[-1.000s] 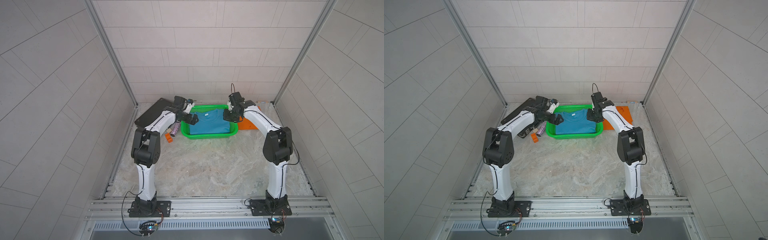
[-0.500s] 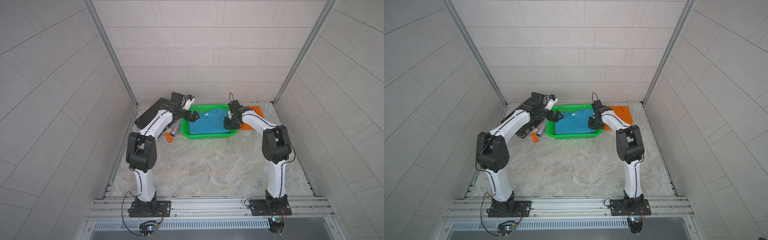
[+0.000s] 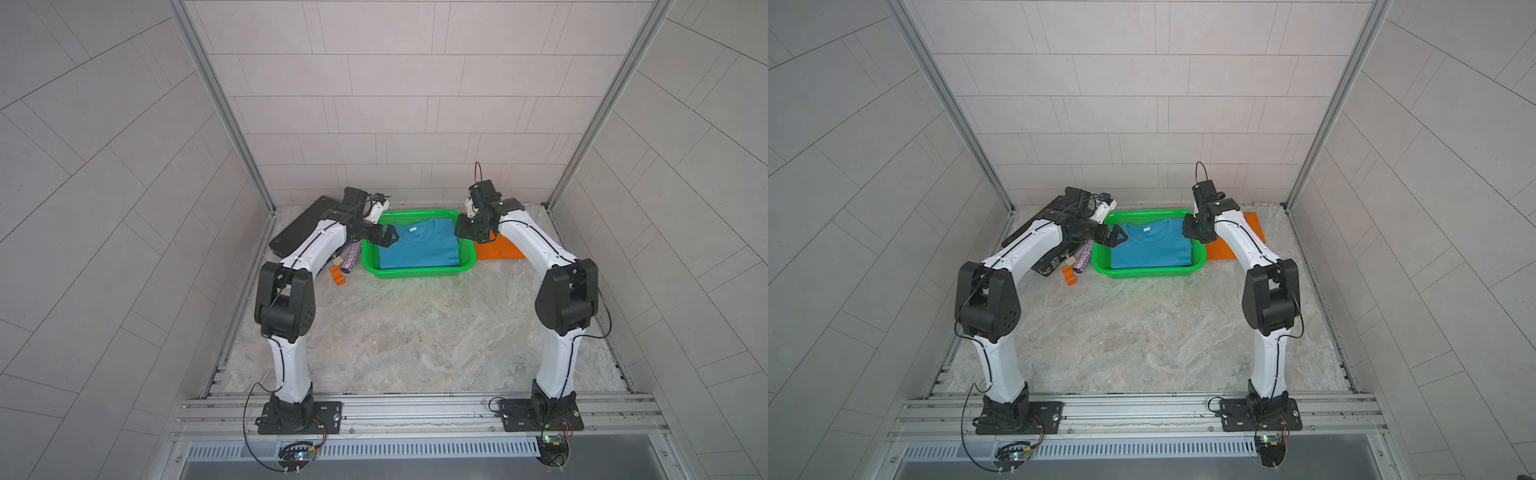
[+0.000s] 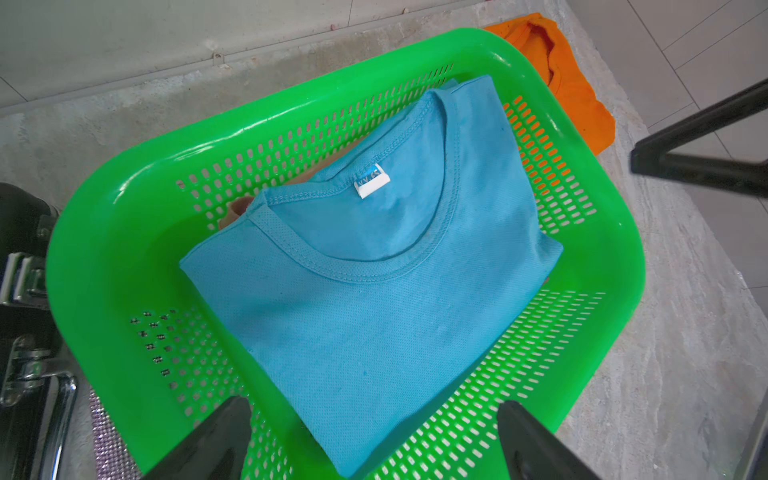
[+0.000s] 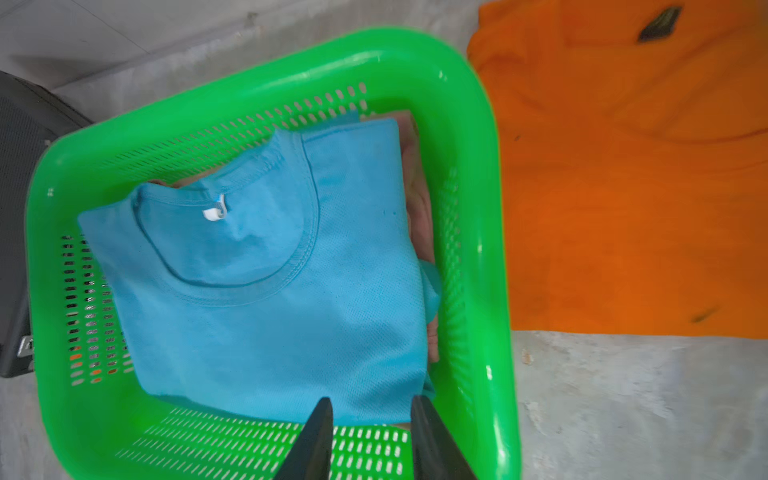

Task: Put the folded t-shirts into the basket
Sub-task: Place the T-shirt in the bin, then move the T-shirt to the center of the board.

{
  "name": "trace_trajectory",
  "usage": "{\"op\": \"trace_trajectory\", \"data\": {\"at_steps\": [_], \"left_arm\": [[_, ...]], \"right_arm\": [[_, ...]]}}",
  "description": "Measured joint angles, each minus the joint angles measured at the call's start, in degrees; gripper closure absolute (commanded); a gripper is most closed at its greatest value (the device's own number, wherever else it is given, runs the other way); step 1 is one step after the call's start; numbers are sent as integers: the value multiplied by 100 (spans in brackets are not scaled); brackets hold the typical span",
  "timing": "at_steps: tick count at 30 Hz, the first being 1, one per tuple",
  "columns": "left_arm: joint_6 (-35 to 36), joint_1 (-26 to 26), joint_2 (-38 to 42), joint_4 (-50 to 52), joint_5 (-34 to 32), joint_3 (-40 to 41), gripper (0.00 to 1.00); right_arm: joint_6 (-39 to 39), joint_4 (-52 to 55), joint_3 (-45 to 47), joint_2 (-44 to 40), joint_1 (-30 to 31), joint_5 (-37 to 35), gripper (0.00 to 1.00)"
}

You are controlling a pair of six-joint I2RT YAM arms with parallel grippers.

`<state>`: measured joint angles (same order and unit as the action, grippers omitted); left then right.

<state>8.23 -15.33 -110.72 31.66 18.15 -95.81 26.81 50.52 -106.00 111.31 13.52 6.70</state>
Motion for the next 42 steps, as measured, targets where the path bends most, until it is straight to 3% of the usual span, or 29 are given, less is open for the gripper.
{"op": "trace_trajectory", "data": {"at_steps": [6, 14, 17, 20, 23, 24, 26, 27, 42], "left_arm": [[190, 0, 699, 444, 258, 15, 6], [577, 37, 1510, 1005, 409, 286, 5], [654, 55, 1606, 1268, 396, 323, 5], [754, 74, 1692, 1661, 382, 291, 0], [863, 81, 1746, 2140, 365, 138, 0], [905, 81, 1773, 2271, 354, 98, 0], [944, 85, 1843, 2483, 348, 59, 0], [962, 85, 1880, 2570, 352, 59, 0], [1023, 85, 2378, 2975, 568, 72, 0]], "right_arm": [[-70, -129, 9, -205, -868, 44, 54], [52, -726, 0, 1307, -1458, 129, 49], [164, -946, -20, 1775, -1528, 173, 43], [304, -1172, -9, 1954, -1569, 232, 29], [393, -1427, 125, 1904, -1569, 236, 28], [426, -1532, 254, 1864, -1569, 229, 27], [557, -1836, 625, 1659, -1569, 225, 2], [590, -1998, 885, 1495, -1567, 234, 0], [1266, -2465, 4771, -1331, -1578, 278, 0]]}}
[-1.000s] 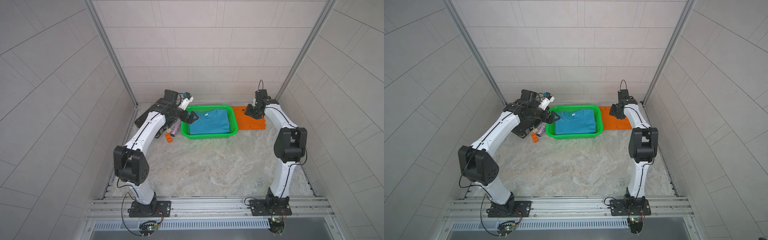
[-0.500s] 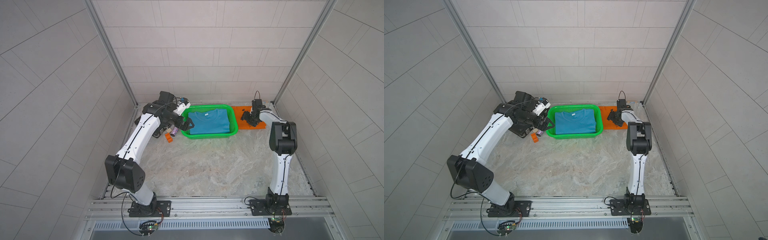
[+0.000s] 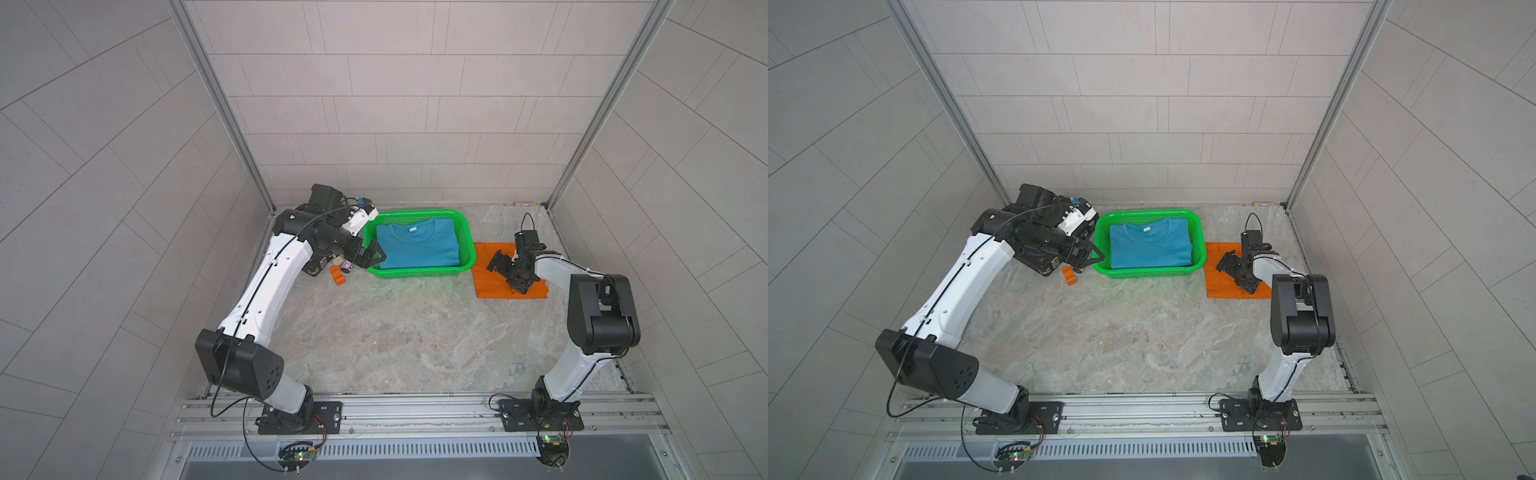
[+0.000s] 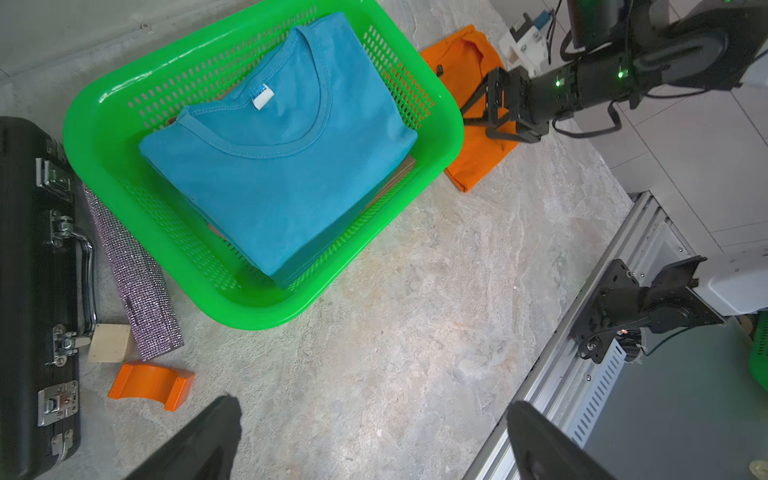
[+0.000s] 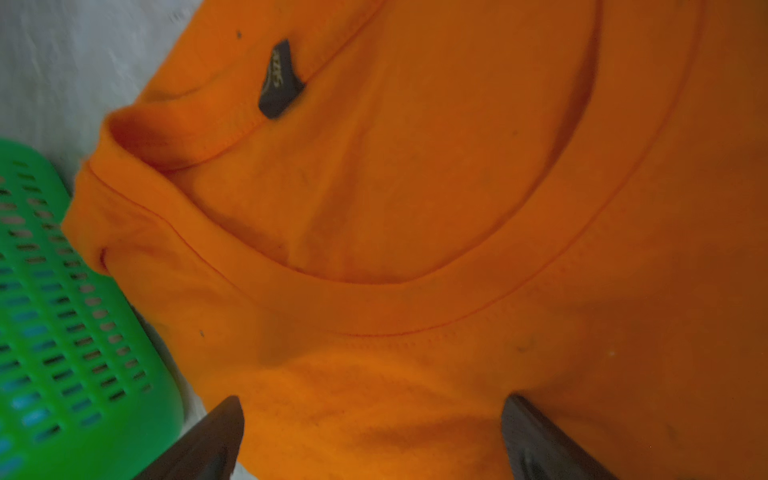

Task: Put the folded t-shirts into the basket
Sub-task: Move the T-shirt to the center of the board.

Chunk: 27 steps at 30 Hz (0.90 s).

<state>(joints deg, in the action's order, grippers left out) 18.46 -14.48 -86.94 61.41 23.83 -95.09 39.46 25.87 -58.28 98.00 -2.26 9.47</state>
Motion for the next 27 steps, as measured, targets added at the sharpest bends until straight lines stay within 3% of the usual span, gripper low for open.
{"op": "trace_trajectory", "data": {"at_steps": [8, 15, 23, 27], "left_arm": [[-197, 26, 313, -111, -129, 339, 0], [-717, 323, 352, -367, -361, 734, 0], [-1338, 1141, 734, -562, -59, 1440, 0], [-1379, 1261, 828, -560, 46, 1554, 0]], "right_arm": [[197, 181, 1438, -1443, 337, -20, 0], [411, 538, 1958, -2538, 1453, -81, 0], [699, 494, 2052, -2144, 3110, -238, 0], [662, 796, 1565, -2212, 3320, -514, 0]]}}
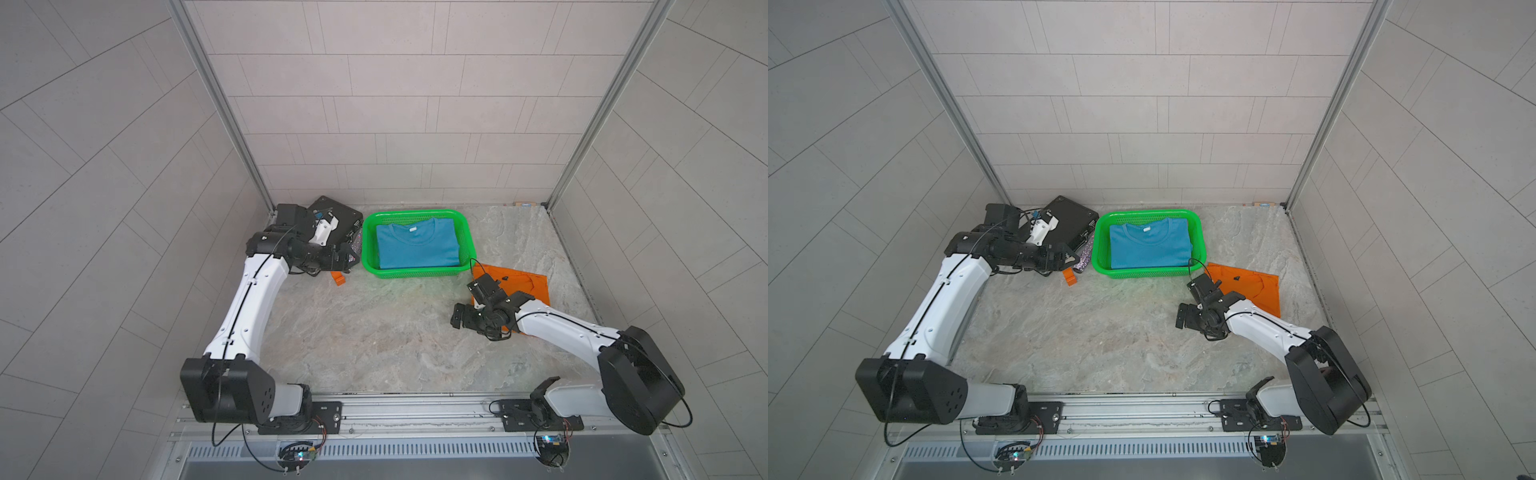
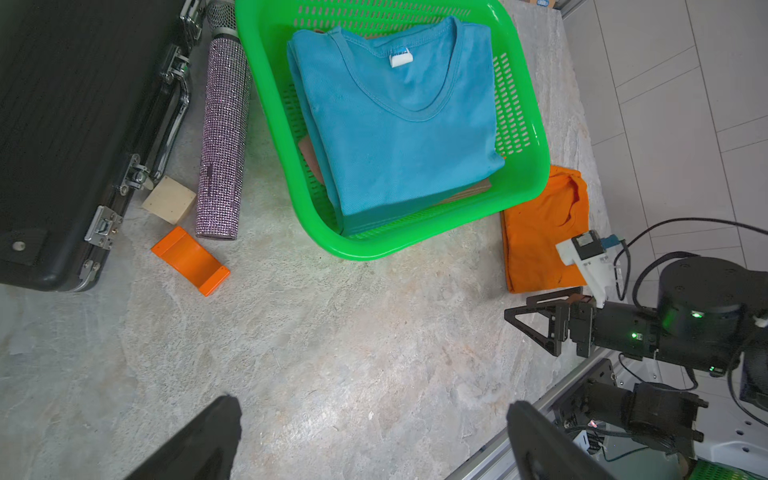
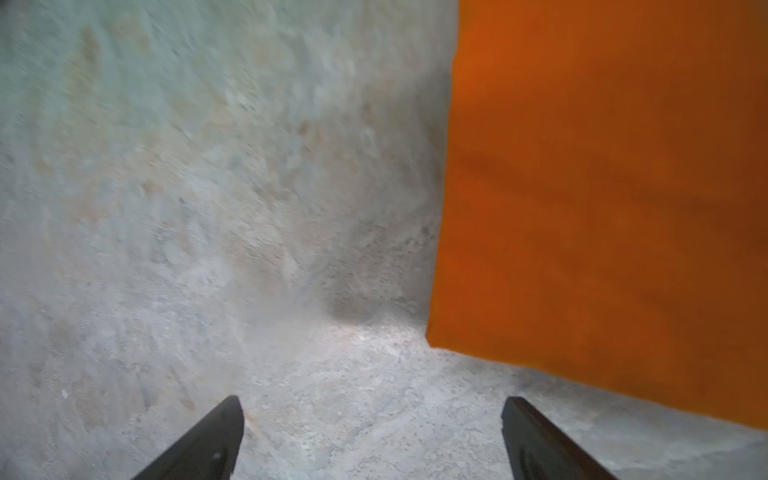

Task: Put the folded t-shirts into the basket
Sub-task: Move the T-shirt to the center of the board.

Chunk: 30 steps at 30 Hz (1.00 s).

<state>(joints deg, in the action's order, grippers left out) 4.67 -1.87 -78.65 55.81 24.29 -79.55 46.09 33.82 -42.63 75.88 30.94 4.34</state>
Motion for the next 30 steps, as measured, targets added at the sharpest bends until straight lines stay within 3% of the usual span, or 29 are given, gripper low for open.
{"op": "trace_trajectory", "data": {"at_steps": [5, 9, 22, 30], "left_arm": [[48, 26, 15, 37, 535, 0, 0], [70, 24, 15, 57, 610, 0, 0], [129, 52, 15, 107, 476, 0, 0], [162, 96, 15, 129, 323, 0, 0]], "right_arm": [[-393, -70, -627, -461, -278, -656, 0], [-706, -286, -623, -474, -798, -815, 0], [-1147, -1327, 192, 656, -909, 50, 0], [-1178, -2253, 17, 1207, -289, 645, 0]]}}
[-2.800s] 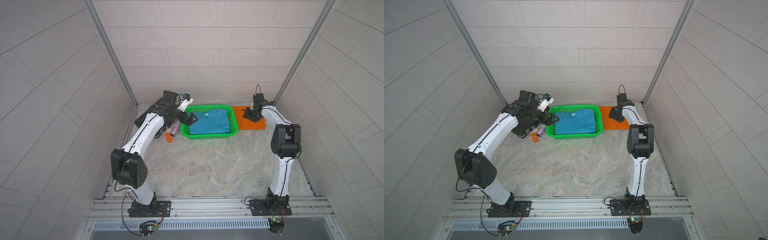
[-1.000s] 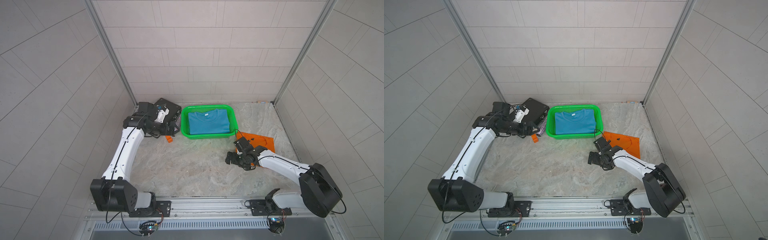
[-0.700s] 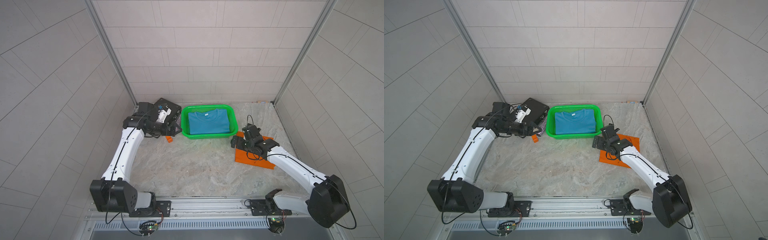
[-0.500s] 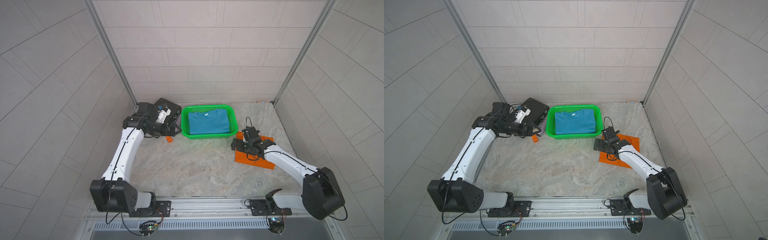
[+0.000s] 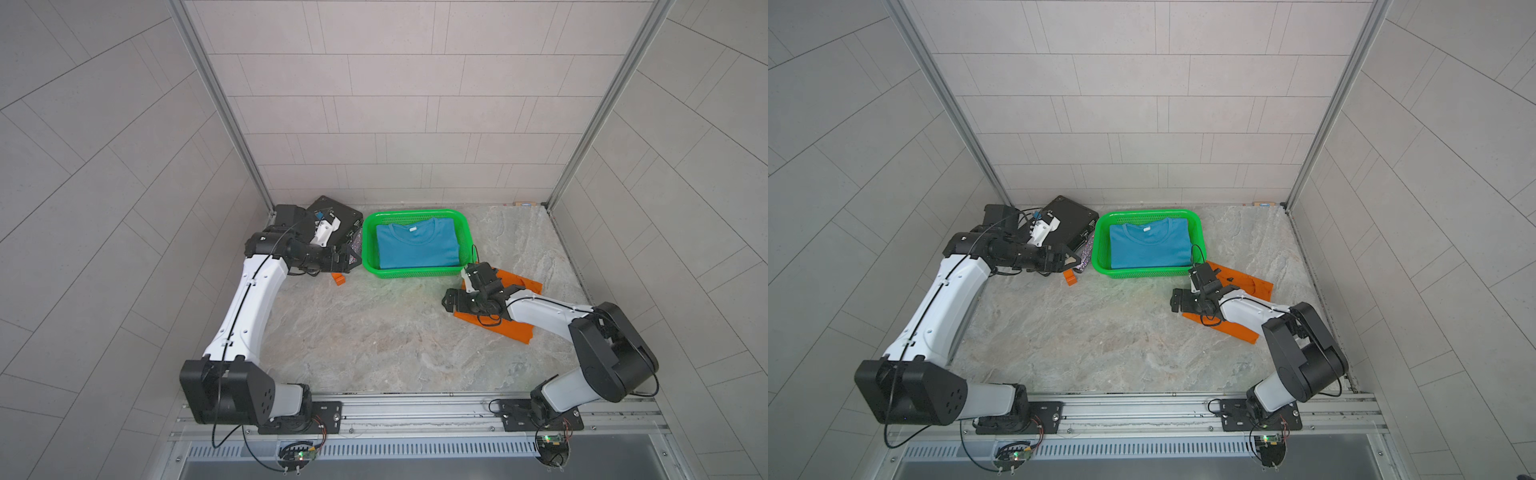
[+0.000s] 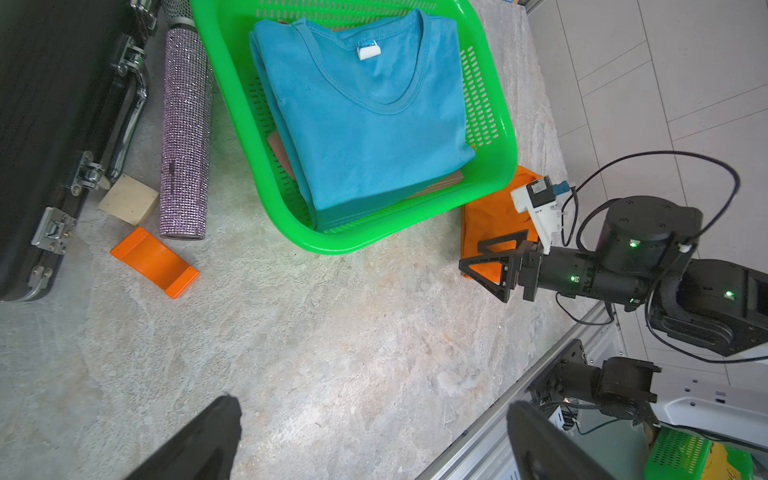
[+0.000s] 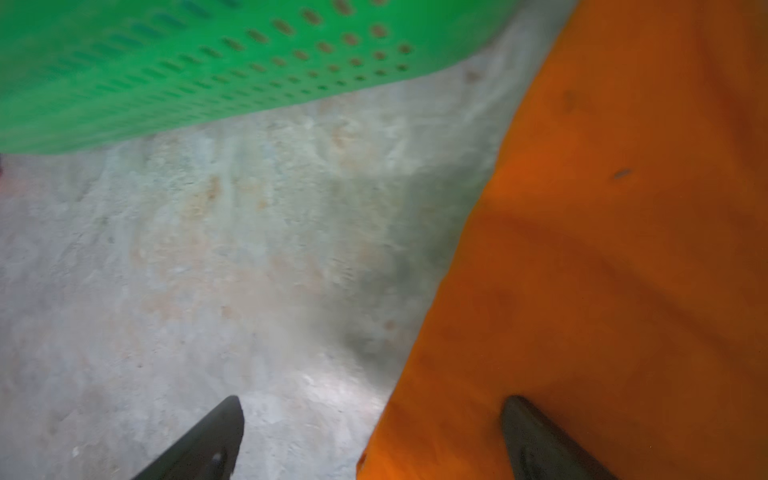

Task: Put the folded t-shirts into the basket
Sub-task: Move the T-shirt to the center of the board.

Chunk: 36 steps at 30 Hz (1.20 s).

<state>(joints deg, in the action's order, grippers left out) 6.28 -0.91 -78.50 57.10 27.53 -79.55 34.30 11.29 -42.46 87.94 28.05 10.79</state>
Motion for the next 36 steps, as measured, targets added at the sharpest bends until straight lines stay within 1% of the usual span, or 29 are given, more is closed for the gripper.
{"op": "trace_trajectory", "data": {"at_steps": [4, 8, 17, 20, 23, 27, 31, 33, 35, 36], "left_arm": [[68, 66, -9, 87, -264, 2, 0], [116, 219, -70, 179, -393, 59, 0], [142, 466, -208, 295, -446, 289, 0], [264, 476, -216, 293, -435, 361, 0], [396, 476, -245, 275, -376, 415, 0], [605, 470, -328, 269, -151, 479, 0], [839, 302, -348, 254, 48, 645, 0], [992, 35, -348, 232, 74, 793, 0], [1154, -356, -348, 221, 48, 988, 0], [1231, -560, -348, 216, 20, 1069, 0]], "right_arm": [[50, -374, -76, 203, 400, 446, 0], [7, -328, -184, 308, 876, 850, 0], [-542, 382, -1143, 1047, 2140, 1602, 0], [-868, 828, -1495, 1255, 2380, 1838, 0], [-1047, 1237, -1587, 1224, 2446, 1915, 0], [-1071, 1899, -1499, 776, 2444, 1705, 0], [-892, 2476, -1423, -365, 2345, 1161, 0], [-693, 2599, -1327, -1023, 2120, 883, 0], [-422, 2680, -1095, -1602, 1626, 612, 0], [-273, 2721, -914, -1845, 1255, 494, 0]]}}
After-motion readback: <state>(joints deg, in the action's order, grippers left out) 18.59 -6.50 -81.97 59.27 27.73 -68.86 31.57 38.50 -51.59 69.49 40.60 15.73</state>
